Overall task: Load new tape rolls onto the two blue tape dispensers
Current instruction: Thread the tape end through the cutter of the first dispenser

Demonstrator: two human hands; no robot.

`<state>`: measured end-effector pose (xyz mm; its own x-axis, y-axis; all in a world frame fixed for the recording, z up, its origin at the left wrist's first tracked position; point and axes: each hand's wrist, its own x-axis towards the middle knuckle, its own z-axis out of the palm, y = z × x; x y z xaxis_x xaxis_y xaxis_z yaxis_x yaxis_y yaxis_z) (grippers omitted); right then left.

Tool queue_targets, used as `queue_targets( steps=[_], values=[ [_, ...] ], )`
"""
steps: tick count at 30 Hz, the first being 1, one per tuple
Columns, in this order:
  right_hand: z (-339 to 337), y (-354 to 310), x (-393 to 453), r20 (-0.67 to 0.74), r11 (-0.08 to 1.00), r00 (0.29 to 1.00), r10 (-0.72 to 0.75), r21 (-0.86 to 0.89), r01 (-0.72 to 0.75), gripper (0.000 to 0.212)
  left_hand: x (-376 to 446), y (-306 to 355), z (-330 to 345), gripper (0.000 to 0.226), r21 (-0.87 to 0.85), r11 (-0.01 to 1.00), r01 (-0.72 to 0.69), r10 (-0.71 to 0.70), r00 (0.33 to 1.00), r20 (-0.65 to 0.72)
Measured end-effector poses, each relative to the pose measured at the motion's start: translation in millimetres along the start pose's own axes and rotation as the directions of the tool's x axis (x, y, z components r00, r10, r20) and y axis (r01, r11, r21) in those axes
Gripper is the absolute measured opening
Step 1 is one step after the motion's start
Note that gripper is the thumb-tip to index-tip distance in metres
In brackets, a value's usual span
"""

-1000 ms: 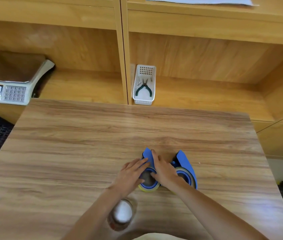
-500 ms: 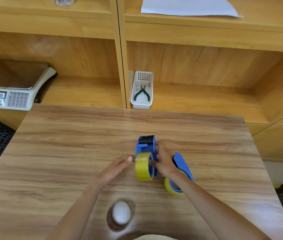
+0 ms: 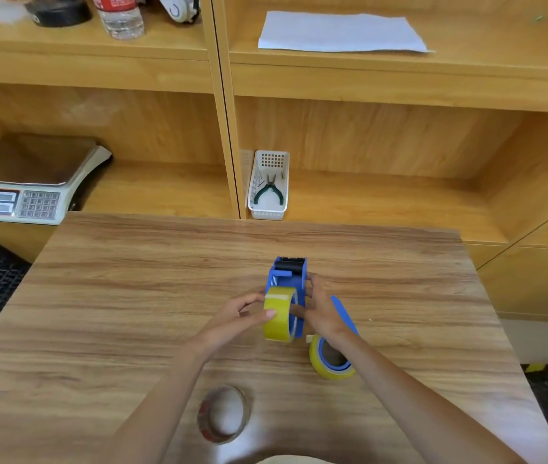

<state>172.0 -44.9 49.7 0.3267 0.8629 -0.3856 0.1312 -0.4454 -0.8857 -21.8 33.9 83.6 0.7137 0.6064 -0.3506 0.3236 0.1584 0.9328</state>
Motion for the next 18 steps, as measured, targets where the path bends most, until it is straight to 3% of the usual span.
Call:
queue_targets(
  steps=[2, 7, 11, 18],
  values=[
    [-1.0, 1.3, -2.7, 0.013, 1.0, 1.0, -0.012, 0.015, 0.012, 0.06, 1.2, 4.1, 6.2, 0.044, 0.005, 1.0, -0.003, 0.003, 1.0, -0.019],
    [-10.3, -5.7, -7.7, 0.049, 0.997, 0.997, -0.056, -0.045, 0.058, 0.063, -0.4, 7.3, 18.3, 0.031, 0.017, 0.995, -0.094, 0.095, 0.994, -0.06],
    [-16.8, -18.5, -17.7, 0.092, 0.992, 0.989, -0.112, -0.043, 0.117, 0.07, -5.8, 9.5, 23.2, 0.035, 0.025, 0.99, -0.139, 0.14, 0.987, -0.081],
    [-16.3, -25.8, -39.1, 0.18, 0.979, 0.962, -0.205, 0.057, 0.198, 0.089, -5.4, 9.0, 25.0, 0.038, 0.229, 0.96, -0.164, 0.211, 0.957, -0.2]
  ],
)
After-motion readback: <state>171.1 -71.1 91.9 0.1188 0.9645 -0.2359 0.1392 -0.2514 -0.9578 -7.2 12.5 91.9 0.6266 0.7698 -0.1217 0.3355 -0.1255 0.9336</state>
